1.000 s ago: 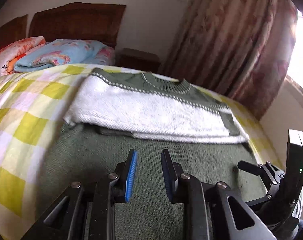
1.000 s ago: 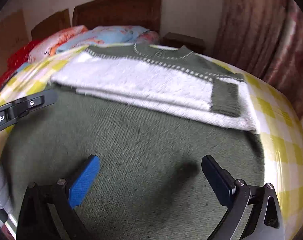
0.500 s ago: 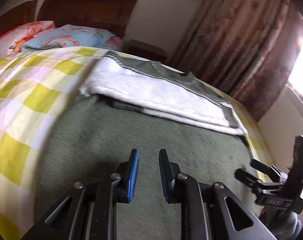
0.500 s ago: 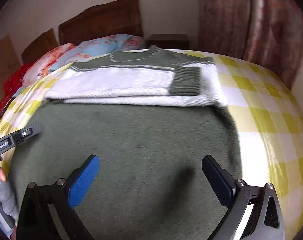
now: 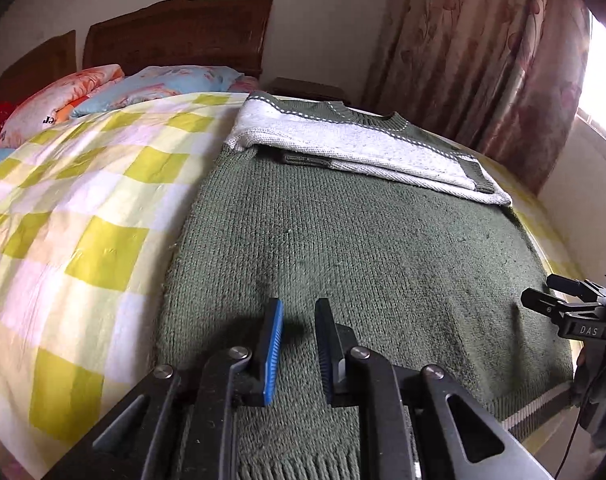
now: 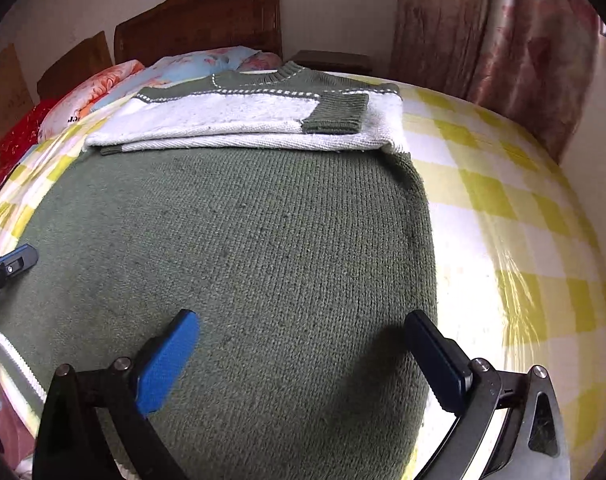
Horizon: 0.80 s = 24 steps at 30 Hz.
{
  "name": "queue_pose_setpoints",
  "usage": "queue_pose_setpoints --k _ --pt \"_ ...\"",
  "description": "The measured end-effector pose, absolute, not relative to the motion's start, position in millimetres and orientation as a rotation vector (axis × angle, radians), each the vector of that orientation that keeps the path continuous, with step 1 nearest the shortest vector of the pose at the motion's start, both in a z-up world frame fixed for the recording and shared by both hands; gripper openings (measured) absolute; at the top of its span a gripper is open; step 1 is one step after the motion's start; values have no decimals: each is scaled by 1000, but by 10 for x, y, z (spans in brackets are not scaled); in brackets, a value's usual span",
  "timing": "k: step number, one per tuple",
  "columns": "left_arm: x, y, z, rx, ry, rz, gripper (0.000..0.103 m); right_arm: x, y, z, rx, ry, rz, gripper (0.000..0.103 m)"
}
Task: Fold small clothes
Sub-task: 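Move both tools back over the green body toward the striped hem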
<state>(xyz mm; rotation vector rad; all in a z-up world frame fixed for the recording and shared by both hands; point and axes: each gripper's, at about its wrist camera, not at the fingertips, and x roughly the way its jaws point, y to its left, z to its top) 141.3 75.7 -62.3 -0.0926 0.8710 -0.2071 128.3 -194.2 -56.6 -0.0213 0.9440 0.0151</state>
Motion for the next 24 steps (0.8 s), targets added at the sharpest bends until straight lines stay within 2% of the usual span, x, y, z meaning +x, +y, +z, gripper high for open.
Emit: queue_pose_setpoints --k 4,7,16,24 --pt "1238 383 -460 -43 840 -327 18 1116 -1580 -482 -70 880 126 103" --pt "1225 186 -602 56 882 -319 18 1089 -1368 -618 -163 926 176 103" --pt "1000 691 -730 29 862 -254 19 812 -1917 -684 -95 918 120 103" --pt "803 589 -633 61 857 -261 19 585 -1705 -564 -91 881 120 103"
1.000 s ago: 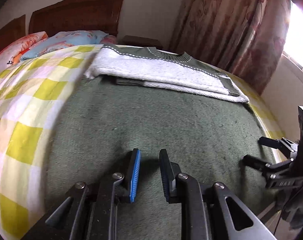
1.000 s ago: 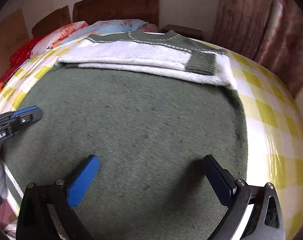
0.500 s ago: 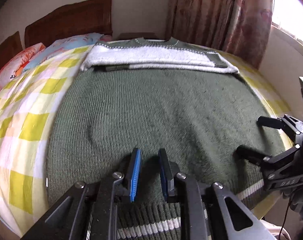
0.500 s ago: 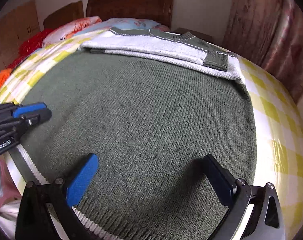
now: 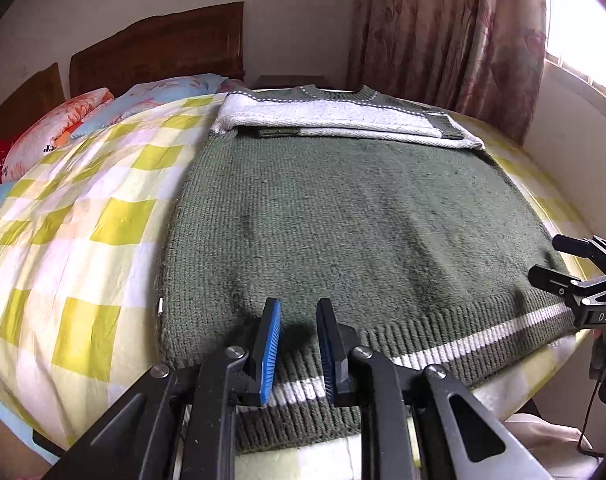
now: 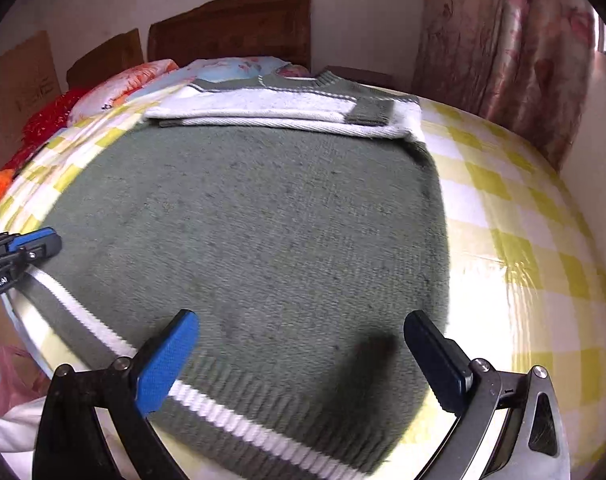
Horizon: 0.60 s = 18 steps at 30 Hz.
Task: Fold small clothes
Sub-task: 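Move both tools back over the green body toward the striped hem, then position both open tools at the white-striped hem edge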
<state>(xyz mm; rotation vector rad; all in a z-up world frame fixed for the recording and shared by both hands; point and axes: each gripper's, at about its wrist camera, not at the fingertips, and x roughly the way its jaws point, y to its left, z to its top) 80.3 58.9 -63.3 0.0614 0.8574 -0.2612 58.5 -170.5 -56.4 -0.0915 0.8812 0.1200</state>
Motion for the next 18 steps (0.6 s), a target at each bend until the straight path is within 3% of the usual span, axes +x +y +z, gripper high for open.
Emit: queue_pose_setpoints --k 3,6,18 --pt "715 504 -693 99 875 -288 19 579 -1457 -668 -193 895 144 103" --pt "676 581 -714 76 857 -296 23 596 -1590 -709 -122 896 164 103" --pt "660 775 -708 20 866 -281 23 399 -2042 -689 -63 898 67 103"
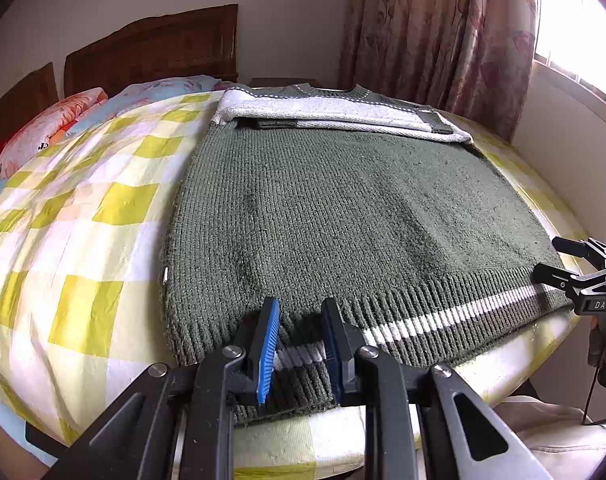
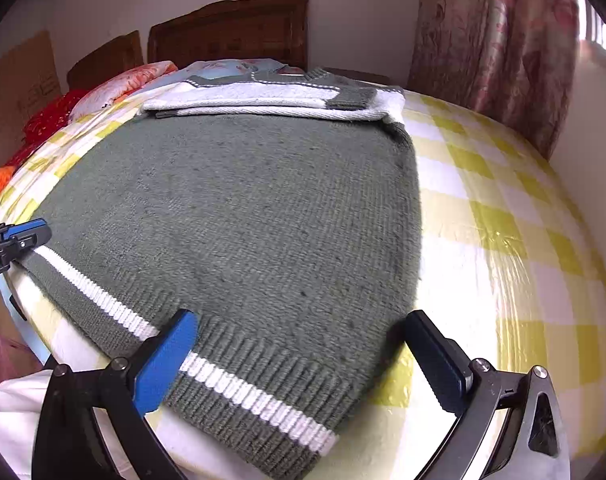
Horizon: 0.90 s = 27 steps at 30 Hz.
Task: Fold small clothes
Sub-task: 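Position both open tools at the white-striped hem edge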
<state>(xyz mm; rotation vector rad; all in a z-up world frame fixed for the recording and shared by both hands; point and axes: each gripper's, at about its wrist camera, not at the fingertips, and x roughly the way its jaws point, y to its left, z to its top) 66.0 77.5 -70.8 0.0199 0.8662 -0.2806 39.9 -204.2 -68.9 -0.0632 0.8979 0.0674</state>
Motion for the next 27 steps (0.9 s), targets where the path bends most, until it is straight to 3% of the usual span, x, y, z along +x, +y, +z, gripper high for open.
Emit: queue_pose_setpoints --k 7,13,27 --pt "796 351 -496 27 862 -415 23 557 -1727 -475 -72 857 116 103" --pt "1178 -97 -674 116 887 -429 23 875 -1318 -703 -175 902 150 103" --pt "750 730 -702 -28 868 -369 23 473 -1989 -704 -57 889 37 103"
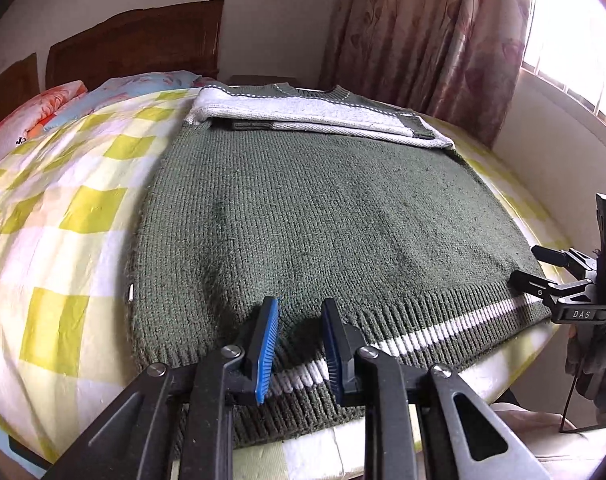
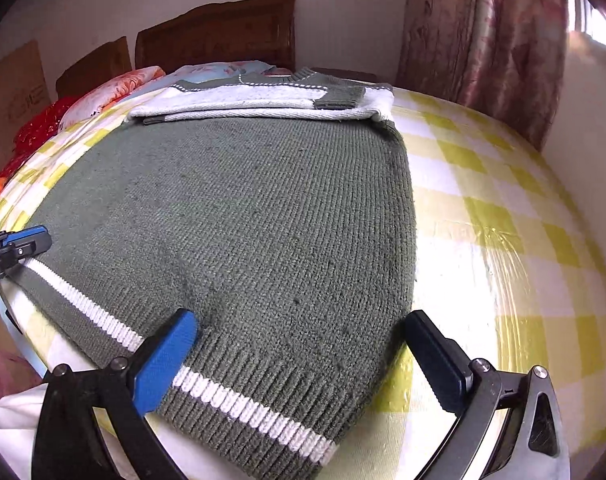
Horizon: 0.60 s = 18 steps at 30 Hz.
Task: Fold small clothes
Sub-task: 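Position both open tools at the white-striped hem edge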
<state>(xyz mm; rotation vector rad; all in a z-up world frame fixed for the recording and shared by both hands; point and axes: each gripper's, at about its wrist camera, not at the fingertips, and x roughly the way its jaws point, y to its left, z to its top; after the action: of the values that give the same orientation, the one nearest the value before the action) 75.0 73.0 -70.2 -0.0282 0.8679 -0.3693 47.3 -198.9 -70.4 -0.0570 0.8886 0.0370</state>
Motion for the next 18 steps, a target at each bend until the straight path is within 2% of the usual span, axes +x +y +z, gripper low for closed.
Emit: queue_pose_setpoints --k 6,10,12,18 --pt "584 600 -611 6 845 -377 23 456 -1430 -474 -138 805 141 103" --pt "598 561 -721 31 862 -369 23 537 -1052 -710 -250 863 200 103" --pt "605 595 -721 27 868 -366 23 529 -1202 -738 -159 864 218 103" --pt "598 595 -727 33 860 -368 23 346 -1591 -722 -126 861 131 103"
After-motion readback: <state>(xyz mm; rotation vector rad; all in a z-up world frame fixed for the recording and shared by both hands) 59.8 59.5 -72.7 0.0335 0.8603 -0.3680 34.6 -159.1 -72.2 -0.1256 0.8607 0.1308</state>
